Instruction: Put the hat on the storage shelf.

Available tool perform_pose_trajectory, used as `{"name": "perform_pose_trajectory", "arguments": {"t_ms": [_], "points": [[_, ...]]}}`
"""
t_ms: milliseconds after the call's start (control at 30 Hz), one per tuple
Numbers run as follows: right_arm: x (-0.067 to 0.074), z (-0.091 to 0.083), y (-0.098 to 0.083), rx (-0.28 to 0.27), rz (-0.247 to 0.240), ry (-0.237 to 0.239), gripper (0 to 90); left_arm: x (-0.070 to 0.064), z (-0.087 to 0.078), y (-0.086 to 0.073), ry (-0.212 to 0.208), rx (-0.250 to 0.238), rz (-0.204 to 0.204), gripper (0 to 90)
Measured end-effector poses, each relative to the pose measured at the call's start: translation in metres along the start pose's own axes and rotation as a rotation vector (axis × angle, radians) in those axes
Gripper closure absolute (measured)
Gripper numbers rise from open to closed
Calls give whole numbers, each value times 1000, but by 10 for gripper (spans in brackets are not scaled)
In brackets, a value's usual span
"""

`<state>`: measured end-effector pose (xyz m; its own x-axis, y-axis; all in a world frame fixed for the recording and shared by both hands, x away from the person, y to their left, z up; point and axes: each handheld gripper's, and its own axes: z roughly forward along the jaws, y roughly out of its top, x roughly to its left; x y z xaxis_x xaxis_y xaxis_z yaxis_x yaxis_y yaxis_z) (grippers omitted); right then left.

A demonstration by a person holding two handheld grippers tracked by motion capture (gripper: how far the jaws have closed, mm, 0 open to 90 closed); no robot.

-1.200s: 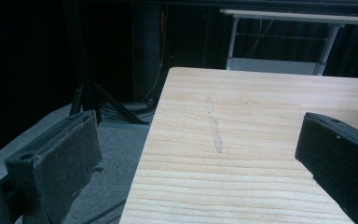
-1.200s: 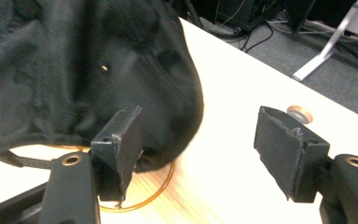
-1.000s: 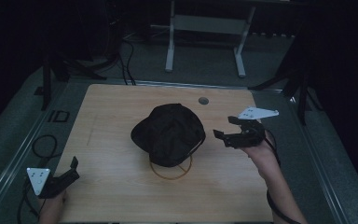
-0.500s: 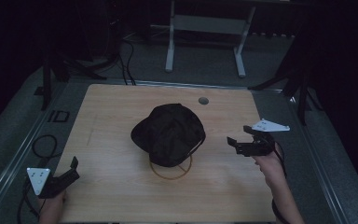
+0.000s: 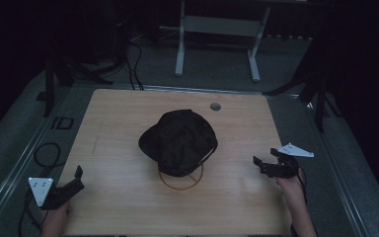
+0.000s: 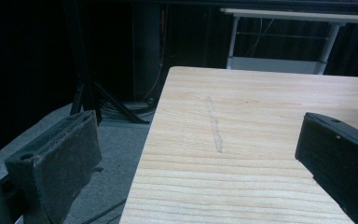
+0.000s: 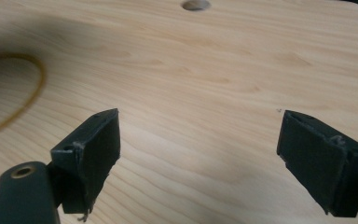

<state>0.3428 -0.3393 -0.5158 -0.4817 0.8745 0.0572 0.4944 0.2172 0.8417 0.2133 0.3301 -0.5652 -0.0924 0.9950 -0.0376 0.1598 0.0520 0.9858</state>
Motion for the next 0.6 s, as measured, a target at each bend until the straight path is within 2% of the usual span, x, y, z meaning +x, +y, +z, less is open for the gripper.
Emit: {"name": "perform_pose_trajectory", "arguments": {"t_ms": [67,333,467,600], "points": [[-3,-1,-6,-6,2,-35,126,0,0,0,1,-1,1,6],[-11,-11,-29,-16,45,-119,121,0,0,0,2,-1,-3,6],[-12,-17,-41,-30,62,-215,119,0,0,0,2,-1,-1,6],[-13,-24,-49,-45,89,-244,119,0,0,0,1,-1,-1,6]]}}
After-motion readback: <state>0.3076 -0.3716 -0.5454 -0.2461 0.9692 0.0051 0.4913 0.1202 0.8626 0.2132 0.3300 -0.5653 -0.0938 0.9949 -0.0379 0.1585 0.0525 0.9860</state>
